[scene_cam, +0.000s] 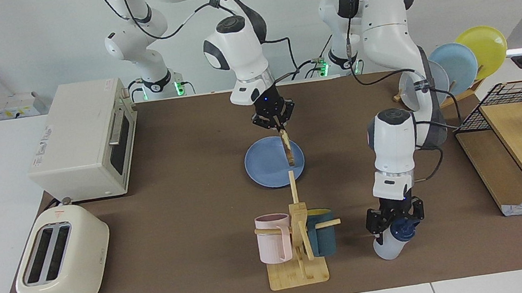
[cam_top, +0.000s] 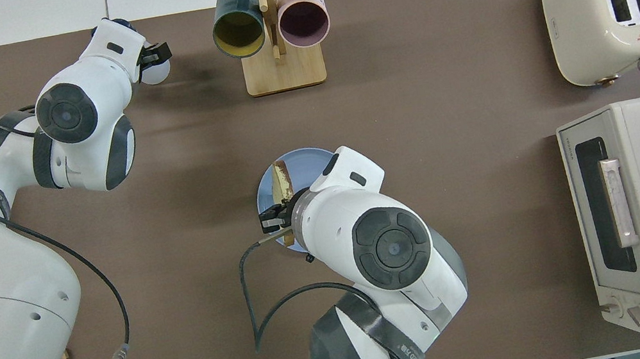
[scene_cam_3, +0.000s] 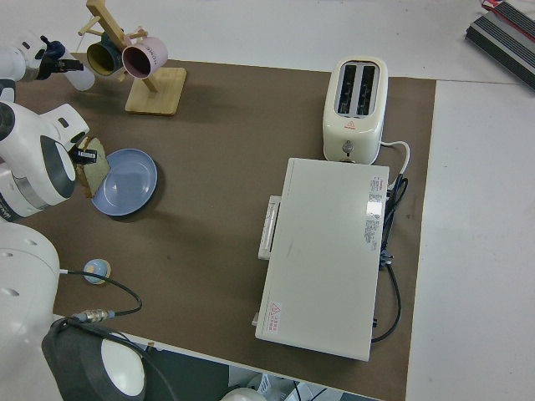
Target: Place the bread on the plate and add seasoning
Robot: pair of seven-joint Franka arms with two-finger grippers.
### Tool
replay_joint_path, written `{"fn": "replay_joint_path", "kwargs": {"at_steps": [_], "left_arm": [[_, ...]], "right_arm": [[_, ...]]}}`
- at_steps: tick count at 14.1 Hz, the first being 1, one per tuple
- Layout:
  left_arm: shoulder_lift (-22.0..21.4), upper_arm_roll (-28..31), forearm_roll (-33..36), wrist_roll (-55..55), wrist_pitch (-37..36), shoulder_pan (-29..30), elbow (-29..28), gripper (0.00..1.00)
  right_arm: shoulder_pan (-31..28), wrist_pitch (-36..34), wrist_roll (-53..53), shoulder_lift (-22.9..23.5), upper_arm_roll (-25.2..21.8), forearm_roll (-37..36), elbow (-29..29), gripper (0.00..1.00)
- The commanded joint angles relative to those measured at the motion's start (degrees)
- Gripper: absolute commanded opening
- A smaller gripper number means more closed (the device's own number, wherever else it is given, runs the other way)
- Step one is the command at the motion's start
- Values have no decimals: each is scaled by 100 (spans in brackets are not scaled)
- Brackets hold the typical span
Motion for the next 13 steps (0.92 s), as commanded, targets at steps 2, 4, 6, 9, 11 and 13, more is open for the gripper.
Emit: {"fn": "replay_joint_path", "kwargs": {"at_steps": [2, 4, 6, 9, 11, 13], "left_arm": [[144, -15, 67, -126, 163, 25, 167, 62], [152, -24, 75, -91, 224, 25, 167, 0], [144, -24, 67, -74, 399, 25, 97, 0], [135, -24, 23, -109, 541, -10, 18, 0], [13, -77, 5, -135, 454, 7, 0, 0], [-381, -77, 14, -48, 374, -10, -350, 0]], "right_arm": [[10, 142, -6, -204, -21, 103, -299, 0], [-7, 151, -5, -283, -21, 103, -492, 0], [-60, 308, -14, -327, -30, 103, -712, 0], [-297, 520, -14, -467, -30, 103, -1143, 0], [-411, 512, -23, -477, -30, 103, -1188, 0], [-500, 512, -32, -477, -30, 103, -1188, 0]]}}
